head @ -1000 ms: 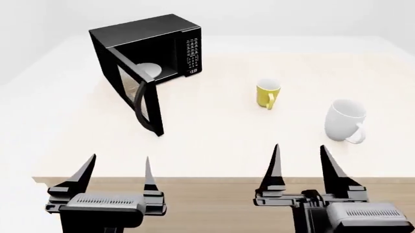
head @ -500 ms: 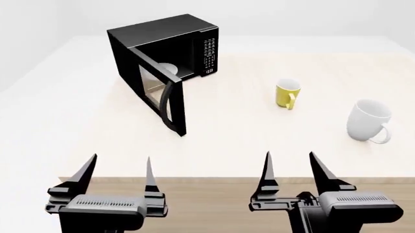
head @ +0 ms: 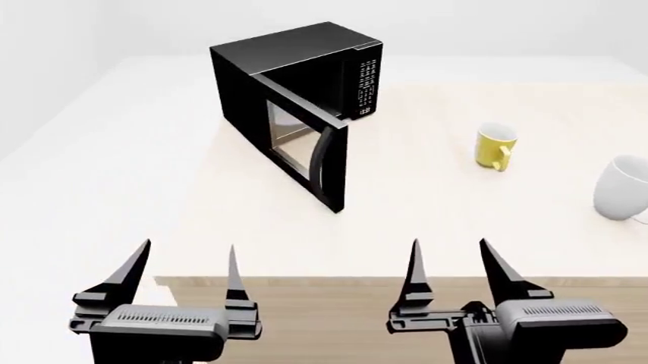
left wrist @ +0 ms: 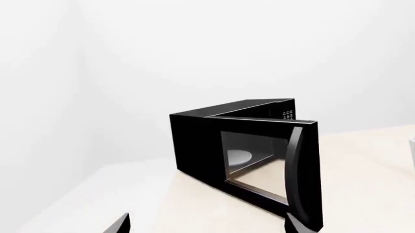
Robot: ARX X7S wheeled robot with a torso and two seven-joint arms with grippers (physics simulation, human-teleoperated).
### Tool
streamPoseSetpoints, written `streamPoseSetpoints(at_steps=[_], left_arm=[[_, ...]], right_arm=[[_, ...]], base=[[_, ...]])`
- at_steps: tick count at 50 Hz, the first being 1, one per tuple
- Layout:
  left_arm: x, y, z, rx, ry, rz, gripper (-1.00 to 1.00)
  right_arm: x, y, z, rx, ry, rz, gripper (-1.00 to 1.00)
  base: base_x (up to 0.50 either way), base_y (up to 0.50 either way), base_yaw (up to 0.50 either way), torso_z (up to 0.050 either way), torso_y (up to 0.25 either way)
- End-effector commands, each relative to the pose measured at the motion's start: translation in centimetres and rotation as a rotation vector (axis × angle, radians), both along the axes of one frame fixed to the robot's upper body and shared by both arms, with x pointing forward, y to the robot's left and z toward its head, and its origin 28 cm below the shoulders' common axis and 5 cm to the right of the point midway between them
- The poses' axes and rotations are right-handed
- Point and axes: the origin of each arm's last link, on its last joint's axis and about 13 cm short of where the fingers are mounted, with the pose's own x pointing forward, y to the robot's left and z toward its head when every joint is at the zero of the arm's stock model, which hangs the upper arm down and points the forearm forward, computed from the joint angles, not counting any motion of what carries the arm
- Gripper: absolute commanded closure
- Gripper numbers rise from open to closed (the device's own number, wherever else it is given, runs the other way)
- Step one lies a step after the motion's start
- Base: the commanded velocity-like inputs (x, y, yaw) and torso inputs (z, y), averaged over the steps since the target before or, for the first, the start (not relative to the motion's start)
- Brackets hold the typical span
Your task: Close the microwave.
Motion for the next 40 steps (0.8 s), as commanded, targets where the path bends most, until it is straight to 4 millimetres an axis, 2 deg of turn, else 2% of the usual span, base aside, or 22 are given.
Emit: streamPoseSetpoints(at_steps=[1, 5, 28, 37, 40], left_arm=[[-0.06, 0.01, 0.14, -0.001, -0.003, -0.001, -1.00], [-0.09, 0.02, 0.15, -0.002, -0.005, -0.001, -1.00], [-0.32, 0.12, 0.53, -0.006, -0.020, -0.001, -1.00], [-0.41, 0.05, 0.66, -0.005, -0.022, -0.003, -1.00], [-0.45, 0.06, 0.72, -0.004, -0.023, -0.002, -1.00]], right_arm=[[-0.25, 0.07, 0.35, -0.019, -0.030, 0.005, -1.00], [-0.34, -0.06, 0.41, 0.003, -0.028, 0.009, -1.00], [-0.42, -0.17, 0.63, 0.005, -0.030, 0.003, -1.00], [-0.55, -0.16, 0.81, 0.002, -0.051, 0.002, -1.00], [-0.56, -0.14, 0.82, 0.012, -0.047, 0.001, -1.00]], base=[[0.00, 0.00, 0.00, 0.000, 0.000], [0.06, 0.00, 0.00, 0.000, 0.000], [0.49, 0.00, 0.00, 0.000, 0.000], [0.03, 0.00, 0.00, 0.000, 0.000], [0.00, 0.50, 0.00, 0.000, 0.000]])
